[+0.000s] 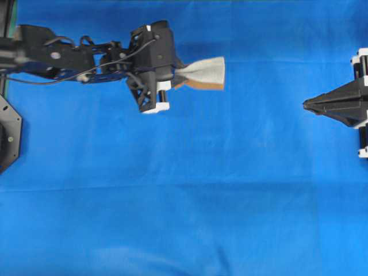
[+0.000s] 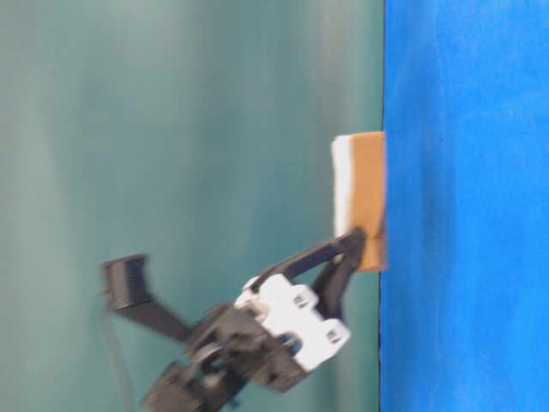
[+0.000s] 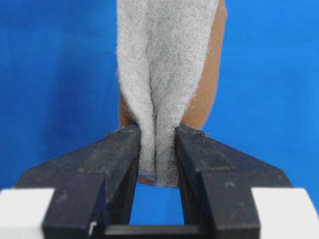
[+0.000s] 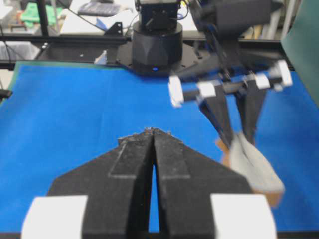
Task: Hand over the sponge with the left arm and wipe it with the right arm.
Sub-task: 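Hold the sponge up toward the right gripper with the left gripper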
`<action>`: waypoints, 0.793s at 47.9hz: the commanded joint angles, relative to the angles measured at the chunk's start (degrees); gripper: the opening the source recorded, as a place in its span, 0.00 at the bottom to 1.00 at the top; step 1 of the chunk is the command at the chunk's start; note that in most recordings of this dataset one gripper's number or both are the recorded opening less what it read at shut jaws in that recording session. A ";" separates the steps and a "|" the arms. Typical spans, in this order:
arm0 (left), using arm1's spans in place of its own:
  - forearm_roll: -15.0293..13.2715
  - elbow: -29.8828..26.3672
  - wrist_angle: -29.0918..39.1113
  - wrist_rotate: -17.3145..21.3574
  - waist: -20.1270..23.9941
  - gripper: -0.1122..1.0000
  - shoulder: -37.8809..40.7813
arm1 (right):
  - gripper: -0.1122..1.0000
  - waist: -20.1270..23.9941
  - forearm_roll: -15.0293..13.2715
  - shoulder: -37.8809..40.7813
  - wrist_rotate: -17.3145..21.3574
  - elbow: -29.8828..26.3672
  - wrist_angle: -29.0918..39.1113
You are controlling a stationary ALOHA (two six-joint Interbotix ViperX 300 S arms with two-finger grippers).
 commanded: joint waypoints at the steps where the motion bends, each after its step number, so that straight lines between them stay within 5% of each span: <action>1: -0.09 0.35 1.41 -1.49 -2.99 0.27 -4.66 | 0.10 -0.09 -0.09 0.53 -0.09 -1.49 -0.26; 14: -0.26 2.02 1.85 -5.19 -11.60 0.27 -9.05 | 0.10 -0.09 0.00 2.11 -0.09 -2.02 -0.26; 38: -0.18 1.85 2.02 -4.57 -12.22 0.27 -8.70 | 0.10 -0.09 0.62 13.54 1.49 -9.40 -0.26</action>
